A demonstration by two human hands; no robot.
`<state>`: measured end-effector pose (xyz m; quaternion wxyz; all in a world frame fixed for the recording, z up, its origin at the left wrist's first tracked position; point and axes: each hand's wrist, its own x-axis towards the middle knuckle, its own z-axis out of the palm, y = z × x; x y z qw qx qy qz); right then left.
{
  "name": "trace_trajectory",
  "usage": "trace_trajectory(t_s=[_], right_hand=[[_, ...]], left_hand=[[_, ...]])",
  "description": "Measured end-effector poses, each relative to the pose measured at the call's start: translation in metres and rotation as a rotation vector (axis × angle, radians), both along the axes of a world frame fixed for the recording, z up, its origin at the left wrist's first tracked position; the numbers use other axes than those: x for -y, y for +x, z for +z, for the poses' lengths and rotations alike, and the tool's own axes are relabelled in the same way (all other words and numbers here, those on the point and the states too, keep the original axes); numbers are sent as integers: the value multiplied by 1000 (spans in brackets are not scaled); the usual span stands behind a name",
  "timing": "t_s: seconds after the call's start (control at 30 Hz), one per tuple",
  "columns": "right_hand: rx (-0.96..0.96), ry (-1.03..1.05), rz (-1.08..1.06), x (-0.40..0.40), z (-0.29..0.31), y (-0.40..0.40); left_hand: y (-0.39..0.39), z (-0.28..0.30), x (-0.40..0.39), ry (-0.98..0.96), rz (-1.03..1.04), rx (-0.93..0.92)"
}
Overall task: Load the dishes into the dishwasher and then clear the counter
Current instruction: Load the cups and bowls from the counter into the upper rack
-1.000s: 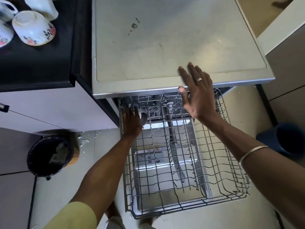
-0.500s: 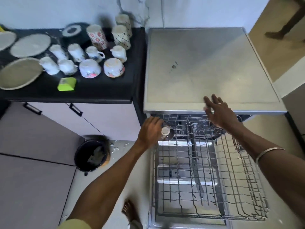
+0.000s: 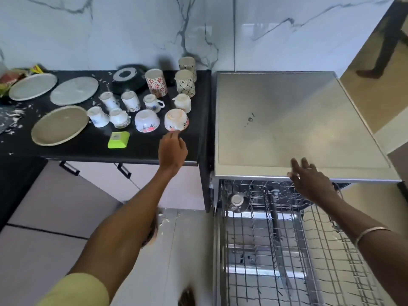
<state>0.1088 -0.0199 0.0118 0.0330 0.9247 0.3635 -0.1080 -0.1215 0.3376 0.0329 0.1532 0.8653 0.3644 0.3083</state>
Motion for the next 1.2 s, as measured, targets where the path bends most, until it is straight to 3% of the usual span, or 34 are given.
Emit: trace_trajectory(t_s=[0.33,0.67,0.9,1.2], right_hand=[[31,-44,-92,-23,-1,-1],[18,-69,-160,-35,-8,2],[-3,-70,-195,-34,-13,3],[-3,-6,-135,-25,-17,-7]], left_hand=[[59,-16,-87,-66,13,-260],[76,-12,-121,-150,41,-253],[64,-12,-94,-137,-4,-182],[53,-2,0,-25,-101,-164]])
